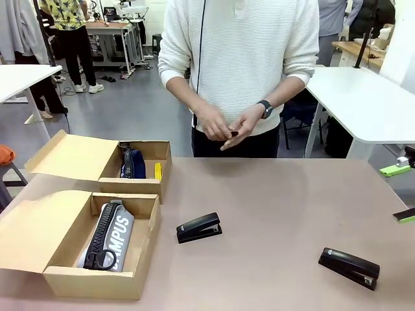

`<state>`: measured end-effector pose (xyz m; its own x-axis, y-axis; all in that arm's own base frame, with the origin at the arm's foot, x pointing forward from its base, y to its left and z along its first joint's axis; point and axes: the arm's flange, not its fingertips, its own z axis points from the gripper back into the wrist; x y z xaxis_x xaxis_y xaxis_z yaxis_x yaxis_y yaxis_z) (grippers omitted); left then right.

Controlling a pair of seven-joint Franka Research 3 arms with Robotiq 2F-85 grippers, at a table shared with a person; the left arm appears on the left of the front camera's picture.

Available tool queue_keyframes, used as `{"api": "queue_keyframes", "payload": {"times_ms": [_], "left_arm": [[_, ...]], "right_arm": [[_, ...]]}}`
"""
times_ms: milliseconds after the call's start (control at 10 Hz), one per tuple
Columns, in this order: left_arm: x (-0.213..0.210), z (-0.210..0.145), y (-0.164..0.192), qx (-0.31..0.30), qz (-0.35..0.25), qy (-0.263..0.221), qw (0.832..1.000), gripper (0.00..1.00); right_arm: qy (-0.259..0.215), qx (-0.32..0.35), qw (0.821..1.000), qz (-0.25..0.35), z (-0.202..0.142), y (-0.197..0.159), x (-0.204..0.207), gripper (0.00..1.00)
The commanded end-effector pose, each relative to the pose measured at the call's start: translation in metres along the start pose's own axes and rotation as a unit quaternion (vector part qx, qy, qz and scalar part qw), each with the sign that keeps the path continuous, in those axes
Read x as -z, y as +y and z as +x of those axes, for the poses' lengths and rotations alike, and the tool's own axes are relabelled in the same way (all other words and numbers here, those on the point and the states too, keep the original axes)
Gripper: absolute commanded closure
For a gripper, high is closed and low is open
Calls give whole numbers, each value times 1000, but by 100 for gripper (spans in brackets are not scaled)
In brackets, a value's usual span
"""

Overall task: Place items inside the box.
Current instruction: Pick up a Pencil pouch or Stapler and place it inside the Mailer Box closest to the robot.

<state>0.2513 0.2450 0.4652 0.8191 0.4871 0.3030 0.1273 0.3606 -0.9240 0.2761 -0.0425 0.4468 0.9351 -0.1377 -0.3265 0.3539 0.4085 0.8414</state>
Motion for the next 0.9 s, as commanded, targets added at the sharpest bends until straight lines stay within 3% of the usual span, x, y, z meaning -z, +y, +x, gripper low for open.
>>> {"api": "queue_keyframes", "payload": {"times_ms": [0,800], "left_arm": [[1,0,-1,8,-9,-3,1000,0],[1,0,-1,8,-9,-3,1000,0]], "right_arm": [[-1,11,1000,0,-5,1,-2,0],[-1,11,1000,0,-5,1,-2,0]]}}
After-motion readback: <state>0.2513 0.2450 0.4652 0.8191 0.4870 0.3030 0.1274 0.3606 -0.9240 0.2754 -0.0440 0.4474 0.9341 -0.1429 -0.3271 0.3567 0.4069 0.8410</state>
